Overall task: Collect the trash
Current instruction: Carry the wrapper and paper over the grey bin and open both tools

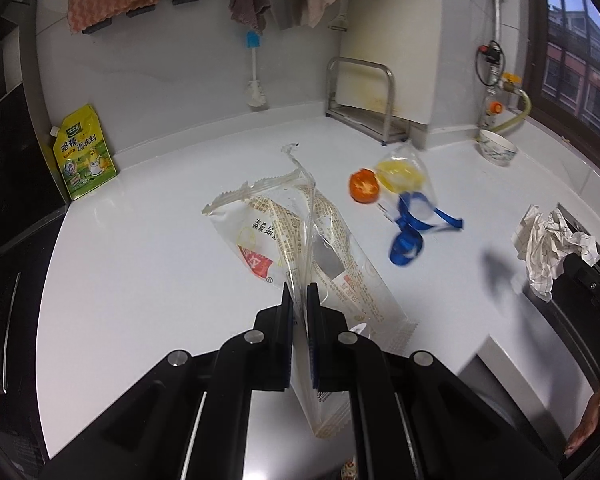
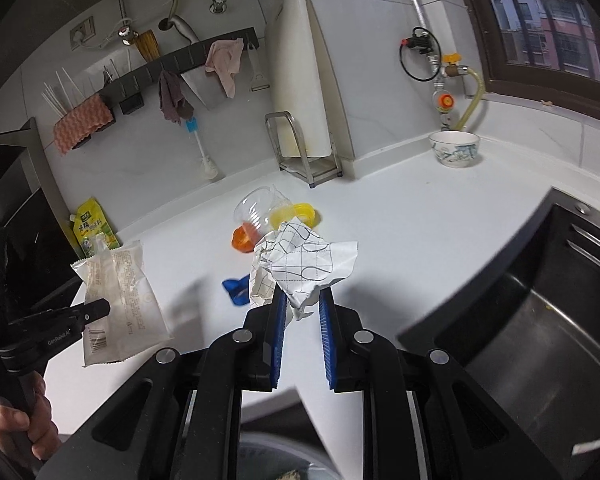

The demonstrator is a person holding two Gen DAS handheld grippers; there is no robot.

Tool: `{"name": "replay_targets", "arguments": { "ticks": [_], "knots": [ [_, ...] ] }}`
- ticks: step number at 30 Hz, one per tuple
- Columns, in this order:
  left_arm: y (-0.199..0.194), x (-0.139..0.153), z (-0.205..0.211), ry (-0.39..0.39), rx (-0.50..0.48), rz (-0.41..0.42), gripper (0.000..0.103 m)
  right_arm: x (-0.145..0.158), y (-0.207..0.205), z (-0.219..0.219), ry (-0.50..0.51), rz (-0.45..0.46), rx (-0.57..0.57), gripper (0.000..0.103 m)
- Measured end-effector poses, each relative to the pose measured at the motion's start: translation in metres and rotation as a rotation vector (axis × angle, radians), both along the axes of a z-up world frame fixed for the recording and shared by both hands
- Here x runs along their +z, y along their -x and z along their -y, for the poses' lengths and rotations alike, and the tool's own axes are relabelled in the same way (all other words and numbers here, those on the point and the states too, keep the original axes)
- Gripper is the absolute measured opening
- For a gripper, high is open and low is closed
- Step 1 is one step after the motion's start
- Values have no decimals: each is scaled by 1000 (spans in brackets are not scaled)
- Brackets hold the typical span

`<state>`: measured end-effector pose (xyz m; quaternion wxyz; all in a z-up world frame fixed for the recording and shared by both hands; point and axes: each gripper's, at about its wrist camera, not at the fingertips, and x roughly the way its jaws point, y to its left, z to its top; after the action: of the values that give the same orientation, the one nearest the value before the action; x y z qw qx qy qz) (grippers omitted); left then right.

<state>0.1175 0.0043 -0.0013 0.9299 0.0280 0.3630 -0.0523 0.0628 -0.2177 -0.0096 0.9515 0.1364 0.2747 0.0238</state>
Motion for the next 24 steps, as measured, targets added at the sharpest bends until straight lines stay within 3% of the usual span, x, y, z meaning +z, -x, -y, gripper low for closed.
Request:
{"name": "replay_targets", "arguments": {
  "ticks": [13, 24],
  "knots": [
    [98, -9, 21, -11, -126, -1, 7, -7, 104, -28, 51, -20, -20, 16],
    [144, -31, 31, 11, -179, -46, 7, -26, 151, -41, 61, -76, 5, 16]
  ]
}}
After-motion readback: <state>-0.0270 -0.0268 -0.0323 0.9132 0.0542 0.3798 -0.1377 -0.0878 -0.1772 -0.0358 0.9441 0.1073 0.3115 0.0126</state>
